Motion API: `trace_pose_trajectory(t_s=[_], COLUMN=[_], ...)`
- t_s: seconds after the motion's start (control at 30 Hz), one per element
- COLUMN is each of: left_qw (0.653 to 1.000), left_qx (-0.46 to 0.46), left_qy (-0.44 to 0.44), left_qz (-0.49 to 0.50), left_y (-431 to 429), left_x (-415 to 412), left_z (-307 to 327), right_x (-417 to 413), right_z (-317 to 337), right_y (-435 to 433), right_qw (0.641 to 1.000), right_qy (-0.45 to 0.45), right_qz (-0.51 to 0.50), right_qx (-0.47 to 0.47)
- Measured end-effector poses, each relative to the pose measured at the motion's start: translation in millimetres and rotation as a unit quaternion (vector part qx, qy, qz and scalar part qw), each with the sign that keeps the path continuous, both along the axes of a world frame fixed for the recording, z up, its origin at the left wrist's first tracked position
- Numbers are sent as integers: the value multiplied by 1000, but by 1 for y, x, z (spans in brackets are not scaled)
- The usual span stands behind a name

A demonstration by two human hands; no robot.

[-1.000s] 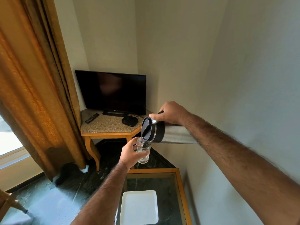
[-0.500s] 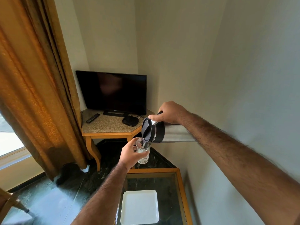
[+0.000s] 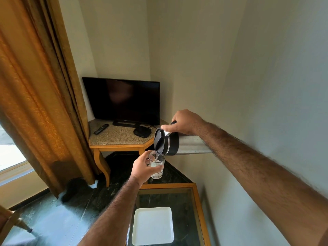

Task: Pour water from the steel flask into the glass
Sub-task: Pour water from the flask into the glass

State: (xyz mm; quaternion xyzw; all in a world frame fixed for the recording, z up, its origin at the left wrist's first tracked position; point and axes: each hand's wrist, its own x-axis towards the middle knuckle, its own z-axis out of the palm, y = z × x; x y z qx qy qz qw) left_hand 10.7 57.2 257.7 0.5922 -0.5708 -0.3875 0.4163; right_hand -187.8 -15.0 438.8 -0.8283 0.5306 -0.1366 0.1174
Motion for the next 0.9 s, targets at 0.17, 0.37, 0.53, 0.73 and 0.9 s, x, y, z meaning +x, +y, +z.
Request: trace_pose_trajectory(t_s=[0.17, 0.37, 0.53, 0.73, 0.9], left_qw=[1000, 1000, 1000, 1000, 1000], left_qx=[1, 7, 12, 16, 17], left_qy=[-1, 0, 4, 7, 10], left_qz=[2, 4, 5, 7, 6], left_y=[2, 5, 6, 7, 7], left_x=[0, 0, 0, 0, -2], left_z=[0, -1, -2, -3, 0], right_x=[0, 3, 2, 1, 0], right_z=[1, 3, 3, 0, -2], right_y=[2, 5, 6, 6, 5], right_qw=[1000, 1000, 1000, 1000, 1000], right_qy=[2, 10, 12, 10, 5], right_qz=[1, 11, 6, 7, 8], right_qx=[-2, -7, -5, -6, -1])
